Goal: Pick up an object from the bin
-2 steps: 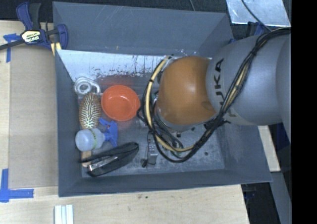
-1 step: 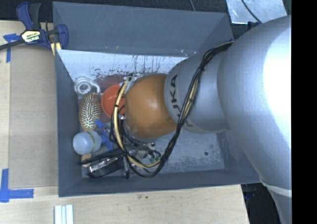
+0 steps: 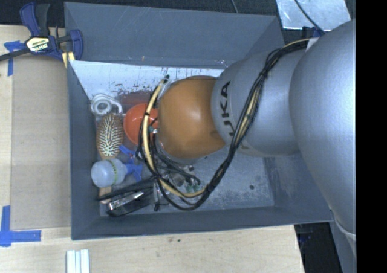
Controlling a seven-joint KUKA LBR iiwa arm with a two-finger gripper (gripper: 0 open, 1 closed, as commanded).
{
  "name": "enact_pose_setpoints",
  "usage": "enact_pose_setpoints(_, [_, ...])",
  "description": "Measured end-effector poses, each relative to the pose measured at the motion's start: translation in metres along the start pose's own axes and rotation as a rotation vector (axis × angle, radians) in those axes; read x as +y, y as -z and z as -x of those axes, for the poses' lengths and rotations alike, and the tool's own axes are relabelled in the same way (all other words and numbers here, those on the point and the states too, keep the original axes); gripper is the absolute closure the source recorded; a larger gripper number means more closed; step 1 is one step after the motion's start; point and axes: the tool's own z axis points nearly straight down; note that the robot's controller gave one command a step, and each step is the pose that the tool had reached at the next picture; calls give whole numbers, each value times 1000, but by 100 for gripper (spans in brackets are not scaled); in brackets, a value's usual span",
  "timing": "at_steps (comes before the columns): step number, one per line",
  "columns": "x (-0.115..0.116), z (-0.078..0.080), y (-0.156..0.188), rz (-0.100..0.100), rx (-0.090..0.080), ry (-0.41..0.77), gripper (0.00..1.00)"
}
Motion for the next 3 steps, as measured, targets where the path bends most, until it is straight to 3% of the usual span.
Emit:
enact_pose_setpoints(1, [60, 20, -18, -1, -5, 460, 0])
enact_pose_setpoints(2, [34, 3, -46, 1, -11, 322, 0])
enact_pose_setpoints(3, [28, 26, -46, 0, -15, 557, 100])
